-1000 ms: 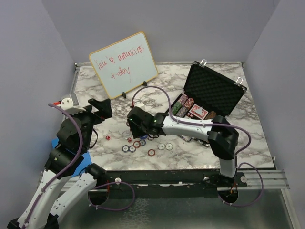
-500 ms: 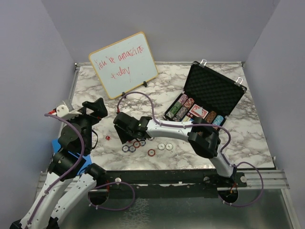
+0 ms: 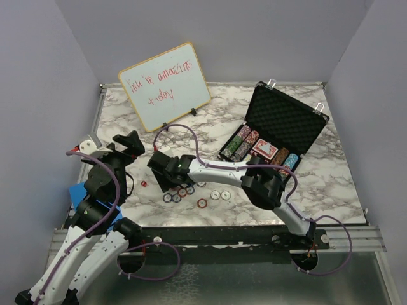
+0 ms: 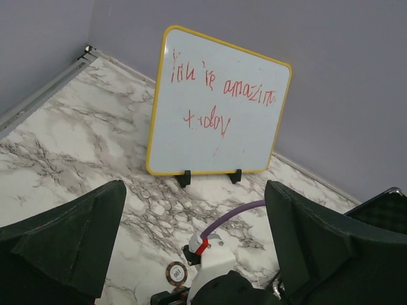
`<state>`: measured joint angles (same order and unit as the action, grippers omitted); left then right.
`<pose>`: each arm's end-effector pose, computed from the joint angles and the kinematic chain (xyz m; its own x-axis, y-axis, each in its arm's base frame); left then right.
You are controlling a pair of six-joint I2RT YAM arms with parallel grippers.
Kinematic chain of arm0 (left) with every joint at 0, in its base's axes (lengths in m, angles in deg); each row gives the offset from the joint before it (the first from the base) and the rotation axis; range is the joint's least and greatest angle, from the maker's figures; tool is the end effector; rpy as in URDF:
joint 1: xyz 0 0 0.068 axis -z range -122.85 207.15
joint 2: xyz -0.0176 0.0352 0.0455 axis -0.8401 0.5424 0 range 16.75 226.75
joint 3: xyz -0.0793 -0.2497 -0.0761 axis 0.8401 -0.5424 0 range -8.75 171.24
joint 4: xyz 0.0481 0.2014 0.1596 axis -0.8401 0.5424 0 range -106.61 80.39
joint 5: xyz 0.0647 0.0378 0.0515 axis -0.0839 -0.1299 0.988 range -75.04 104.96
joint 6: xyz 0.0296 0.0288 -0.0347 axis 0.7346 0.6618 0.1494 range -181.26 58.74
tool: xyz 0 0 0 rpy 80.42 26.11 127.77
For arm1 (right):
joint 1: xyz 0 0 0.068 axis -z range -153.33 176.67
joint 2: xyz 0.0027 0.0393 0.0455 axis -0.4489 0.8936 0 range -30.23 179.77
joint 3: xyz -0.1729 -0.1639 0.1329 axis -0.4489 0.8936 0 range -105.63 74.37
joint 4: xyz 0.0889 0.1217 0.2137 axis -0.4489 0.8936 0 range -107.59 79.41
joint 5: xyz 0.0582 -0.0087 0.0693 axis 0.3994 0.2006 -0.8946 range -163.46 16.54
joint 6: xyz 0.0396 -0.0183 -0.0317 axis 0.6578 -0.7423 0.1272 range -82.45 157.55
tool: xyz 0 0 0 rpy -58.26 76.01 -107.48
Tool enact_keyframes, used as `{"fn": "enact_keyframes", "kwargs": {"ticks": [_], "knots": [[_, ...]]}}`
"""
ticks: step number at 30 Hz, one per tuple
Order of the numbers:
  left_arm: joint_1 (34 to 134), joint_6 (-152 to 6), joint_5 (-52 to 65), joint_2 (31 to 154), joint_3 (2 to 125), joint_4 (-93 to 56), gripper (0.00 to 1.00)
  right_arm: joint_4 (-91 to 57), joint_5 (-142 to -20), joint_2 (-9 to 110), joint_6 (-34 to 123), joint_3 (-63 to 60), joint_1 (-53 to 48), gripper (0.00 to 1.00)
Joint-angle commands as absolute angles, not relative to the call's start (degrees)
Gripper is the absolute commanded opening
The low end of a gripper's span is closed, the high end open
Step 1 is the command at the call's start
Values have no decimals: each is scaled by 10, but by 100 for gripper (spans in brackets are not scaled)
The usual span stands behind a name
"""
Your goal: Pack up texas hold em set
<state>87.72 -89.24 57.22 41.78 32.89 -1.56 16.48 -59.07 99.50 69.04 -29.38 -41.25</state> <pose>0.0972 -0.0296 0.3555 0.1157 -0.4717 -0.8741 -0.1677 0.8581 -0.4853 0.1922 0.4503 0.1691 -0.7222 -0.4346 -0.5382 -0.5556 0.8279 0.0770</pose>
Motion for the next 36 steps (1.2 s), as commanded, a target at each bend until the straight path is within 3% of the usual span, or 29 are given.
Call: {"fn": "enact_keyframes", "kwargs": {"ticks": [1, 6, 17, 23, 36], "knots": [[878, -883, 593, 420, 321, -32, 99, 208, -546, 1033, 692, -334, -418, 70], [878, -882, 593, 419, 317, -34, 99, 193, -530, 1062, 691, -346, -418, 73], [878, -884, 591, 423, 314, -34, 99, 207, -491, 1094, 721, -354, -418, 63], [878, -882, 591, 422, 316, -30, 99, 187, -488, 1065, 719, -339, -418, 46], [878, -870, 559, 431, 344, -14, 99, 134, -488, 927, 700, -311, -389, 44]]}}
